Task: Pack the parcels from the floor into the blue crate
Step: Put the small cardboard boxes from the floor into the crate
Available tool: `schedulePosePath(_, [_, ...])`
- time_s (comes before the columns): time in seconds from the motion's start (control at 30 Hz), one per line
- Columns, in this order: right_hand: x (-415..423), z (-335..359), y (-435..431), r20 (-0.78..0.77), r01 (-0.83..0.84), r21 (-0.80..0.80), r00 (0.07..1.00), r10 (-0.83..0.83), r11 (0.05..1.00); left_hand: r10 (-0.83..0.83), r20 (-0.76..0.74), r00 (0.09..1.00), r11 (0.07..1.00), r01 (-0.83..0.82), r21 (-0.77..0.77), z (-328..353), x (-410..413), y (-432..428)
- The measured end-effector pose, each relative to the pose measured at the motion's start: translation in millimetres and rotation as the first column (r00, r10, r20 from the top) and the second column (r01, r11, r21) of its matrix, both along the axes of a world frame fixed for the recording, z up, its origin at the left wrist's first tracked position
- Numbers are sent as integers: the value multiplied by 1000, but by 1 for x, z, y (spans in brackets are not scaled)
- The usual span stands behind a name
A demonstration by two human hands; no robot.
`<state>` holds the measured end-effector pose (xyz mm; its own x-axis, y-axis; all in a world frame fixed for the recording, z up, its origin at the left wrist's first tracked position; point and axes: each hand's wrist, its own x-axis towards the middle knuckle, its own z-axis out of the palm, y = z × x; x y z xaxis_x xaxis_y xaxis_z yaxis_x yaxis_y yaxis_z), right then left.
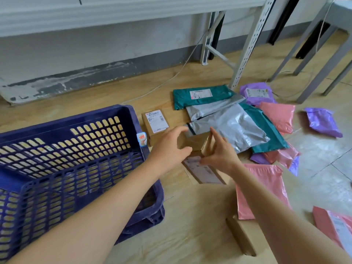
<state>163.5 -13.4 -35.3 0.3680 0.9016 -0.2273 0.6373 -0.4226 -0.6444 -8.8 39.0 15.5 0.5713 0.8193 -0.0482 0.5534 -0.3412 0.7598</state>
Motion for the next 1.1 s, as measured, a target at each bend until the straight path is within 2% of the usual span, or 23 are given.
schedulePosePath(0.13, [-11,66,12,-314,154,148,944,-101,977,222,249,943,946,-146,-289,22,-15,6])
schedulePosePath(0.23, [-30,112,18,-474,220,215,875,-96,951,330,333,883,880,-161,-448,41,-41,15])
schedulePosePath(0.4, [-74,152,37,-573,169,219,819,-13,961,372,387,844,799,-79,-596,60,-89,25])
schedulePosePath(0.57, [-130,155,61,-696,109,122,718,7,987,427,428,797,744,-41,-667,58,-138,31])
schedulePosePath(0.8, [-208,115,90,-667,68,-42,740,-79,997,583,285,760,644,-220,-732,19,-197,45])
schedulePosePath(0.87, [-222,99,93,-629,25,-55,776,-54,998,637,249,730,601,-268,-753,5,-208,49])
schedulePosePath(0.93, [-233,78,96,-525,-83,-108,851,15,991,673,198,713,564,-320,-762,-14,-218,55])
schedulePosePath(1.0, [-242,55,92,-445,-205,-270,893,67,941,683,114,722,513,-363,-777,-38,-226,57])
schedulePosePath(1.1, [-247,17,85,-512,-218,-505,854,-87,835,651,-24,759,416,-383,-825,-74,-227,52])
